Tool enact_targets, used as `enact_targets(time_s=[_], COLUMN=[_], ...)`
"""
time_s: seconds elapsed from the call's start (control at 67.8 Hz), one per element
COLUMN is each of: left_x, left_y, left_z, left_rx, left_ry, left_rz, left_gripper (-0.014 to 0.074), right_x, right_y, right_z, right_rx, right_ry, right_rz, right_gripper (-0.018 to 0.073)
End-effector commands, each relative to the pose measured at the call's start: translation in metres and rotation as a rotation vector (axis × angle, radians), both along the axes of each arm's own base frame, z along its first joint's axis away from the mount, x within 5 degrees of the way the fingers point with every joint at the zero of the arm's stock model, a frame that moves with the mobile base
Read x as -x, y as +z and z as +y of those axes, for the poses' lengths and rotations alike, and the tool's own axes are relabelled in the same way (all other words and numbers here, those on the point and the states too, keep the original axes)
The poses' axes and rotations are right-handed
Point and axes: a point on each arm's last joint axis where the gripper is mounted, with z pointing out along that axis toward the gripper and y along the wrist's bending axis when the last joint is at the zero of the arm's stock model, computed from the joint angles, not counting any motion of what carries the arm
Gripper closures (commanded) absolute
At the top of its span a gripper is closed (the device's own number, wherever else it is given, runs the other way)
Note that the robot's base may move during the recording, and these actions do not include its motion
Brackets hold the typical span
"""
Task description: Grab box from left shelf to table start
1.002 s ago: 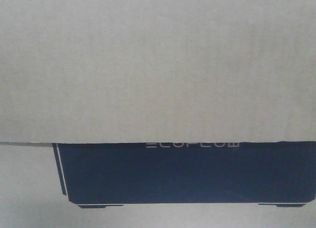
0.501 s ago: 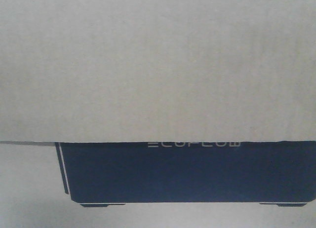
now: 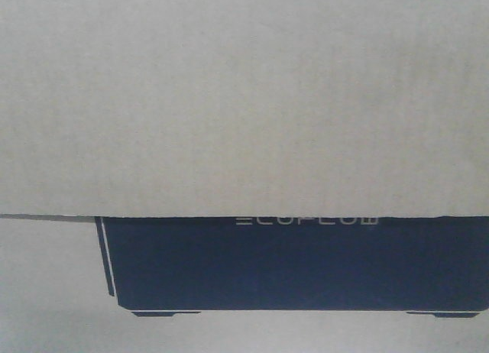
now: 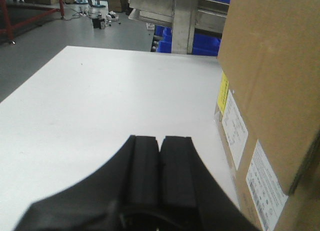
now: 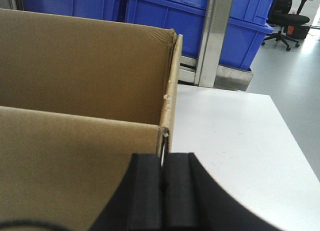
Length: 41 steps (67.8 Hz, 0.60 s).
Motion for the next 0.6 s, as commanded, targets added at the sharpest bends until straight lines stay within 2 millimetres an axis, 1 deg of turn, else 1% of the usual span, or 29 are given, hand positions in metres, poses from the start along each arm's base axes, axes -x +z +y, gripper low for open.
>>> enact_targets(time_s=[0.0, 0.59], left_x=[0.0012, 0.0009], left_y=[0.0133, 0.0126], left_z=[0.0002, 0.0002], left_rx=[0.015, 0.014], left_ry=[0.004, 0.004], left_rz=[-0.152, -0.148], left_gripper=[0.0696, 0.0696], right_x=[-0.0005, -0.0005], right_y=[0.015, 0.0149], right_z=[-0.0003, -0.0003], right_rx=[0.005, 0.005], right_ry=[-0.003, -0.003], right_rz=[-0.1, -0.098], right_gripper=[0.0503, 0.0503])
